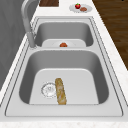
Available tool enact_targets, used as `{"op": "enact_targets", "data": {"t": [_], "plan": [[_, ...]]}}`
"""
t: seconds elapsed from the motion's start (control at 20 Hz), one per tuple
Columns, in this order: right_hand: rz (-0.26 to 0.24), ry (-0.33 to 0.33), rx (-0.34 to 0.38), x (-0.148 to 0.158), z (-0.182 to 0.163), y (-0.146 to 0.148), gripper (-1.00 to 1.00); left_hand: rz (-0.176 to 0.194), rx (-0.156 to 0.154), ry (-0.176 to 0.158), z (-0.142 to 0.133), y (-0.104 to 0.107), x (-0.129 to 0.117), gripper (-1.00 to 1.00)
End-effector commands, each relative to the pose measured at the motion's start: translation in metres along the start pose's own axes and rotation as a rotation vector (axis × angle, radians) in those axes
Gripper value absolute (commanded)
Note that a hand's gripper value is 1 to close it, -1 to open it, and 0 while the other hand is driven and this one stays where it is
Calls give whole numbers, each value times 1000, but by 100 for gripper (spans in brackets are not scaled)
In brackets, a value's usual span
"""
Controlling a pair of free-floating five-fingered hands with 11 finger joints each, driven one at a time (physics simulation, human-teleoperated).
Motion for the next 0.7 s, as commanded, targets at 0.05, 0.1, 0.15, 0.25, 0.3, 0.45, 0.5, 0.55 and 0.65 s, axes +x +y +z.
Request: {"op": "enact_targets", "data": {"t": [0.05,0.1,0.15,0.25,0.3,0.45,0.5,0.55,0.65], "plan": [[0,0,0,0,0,0,0,-15,0,12,0,0,2,-100],[17,-23,-21,0,2,1,-100,0,0,0,0,0,0,0],[15,-18,-26,1,2,-1,-100,-4,-12,-6,0,0,0,0],[21,6,-29,6,-2,-5,-100,-13,-10,-5,0,0,0,0],[10,3,-14,7,-9,-10,-100,-17,-7,-3,0,0,0,0],[14,1,-17,10,-18,-17,-100,-27,-3,0,0,0,0,0],[16,0,-21,12,-24,-22,-100,-30,-2,0,0,0,0,0],[19,-1,-27,14,-29,-27,-100,-32,-1,1,0,0,0,0],[22,0,-25,18,-43,-36,-100,-36,1,2,0,0,0,0]]}}
